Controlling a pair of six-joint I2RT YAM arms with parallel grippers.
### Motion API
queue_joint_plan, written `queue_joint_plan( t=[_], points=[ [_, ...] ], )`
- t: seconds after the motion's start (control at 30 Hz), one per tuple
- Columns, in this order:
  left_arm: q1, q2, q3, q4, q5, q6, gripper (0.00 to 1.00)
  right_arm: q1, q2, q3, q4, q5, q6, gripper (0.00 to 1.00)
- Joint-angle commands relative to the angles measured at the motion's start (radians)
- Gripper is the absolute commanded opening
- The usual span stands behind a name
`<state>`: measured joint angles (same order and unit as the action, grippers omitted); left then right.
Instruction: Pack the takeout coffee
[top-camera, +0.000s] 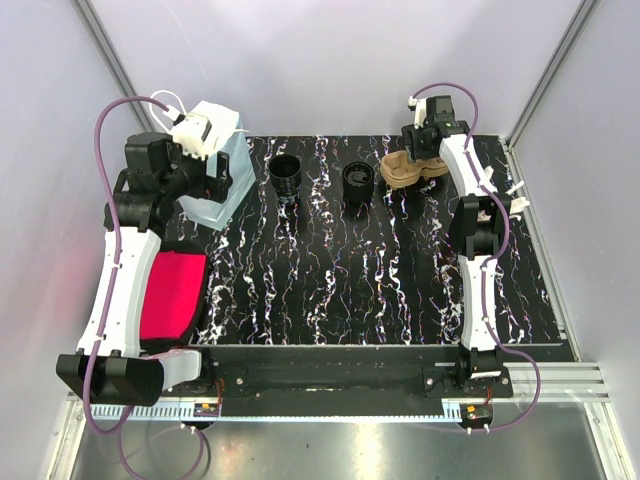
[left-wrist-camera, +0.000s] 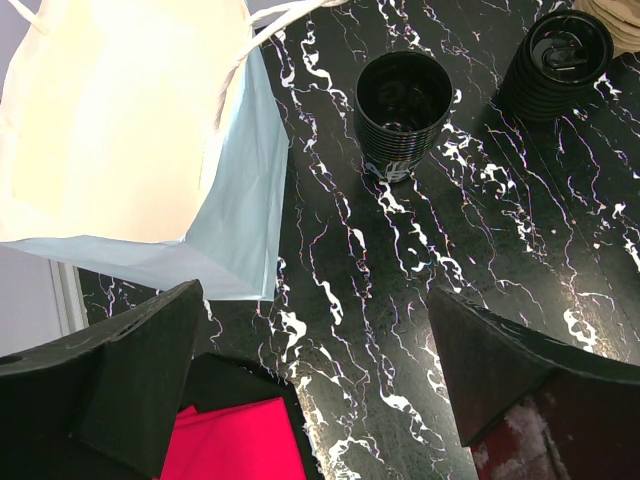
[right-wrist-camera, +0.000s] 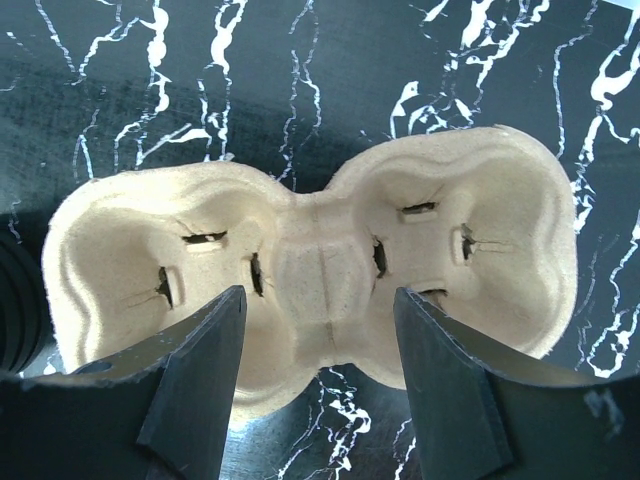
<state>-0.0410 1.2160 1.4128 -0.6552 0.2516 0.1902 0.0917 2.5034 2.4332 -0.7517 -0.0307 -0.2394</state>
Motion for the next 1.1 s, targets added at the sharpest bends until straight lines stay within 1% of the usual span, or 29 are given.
queue_joint_plan(
  t=[0.0,0.2,0.47,0.83,0.93,0.97,1.07],
  points=[
    [0.003,-0.032,-0.006,0.057,0.025,-0.008,0.99,-0.006,0.008,0.021,0.028,-0.034,-0.012,0.67],
    [0.003,-0.030,-0.009,0.060,0.025,-0.009,0.99,-0.006,0.015,0.017,0.023,-0.038,-0.015,0.66],
    [0.001,-0.029,-0.015,0.065,0.025,-0.011,0.99,-0.006,0.026,0.024,0.017,-0.008,-0.015,0.65],
    [0.001,-0.027,-0.023,0.069,0.026,-0.014,0.99,-0.007,0.018,0.035,0.022,-0.006,0.002,0.54],
    [0.001,-0.027,-0.025,0.071,0.031,-0.017,0.99,-0.006,0.006,0.040,0.026,0.000,0.003,0.49],
    [0.003,-0.026,-0.025,0.071,0.031,-0.017,0.99,-0.006,0.005,0.040,0.029,0.002,0.005,0.45],
    [0.001,-0.026,-0.026,0.072,0.032,-0.018,0.99,-0.006,-0.002,0.044,0.031,0.003,0.005,0.42]
  ],
)
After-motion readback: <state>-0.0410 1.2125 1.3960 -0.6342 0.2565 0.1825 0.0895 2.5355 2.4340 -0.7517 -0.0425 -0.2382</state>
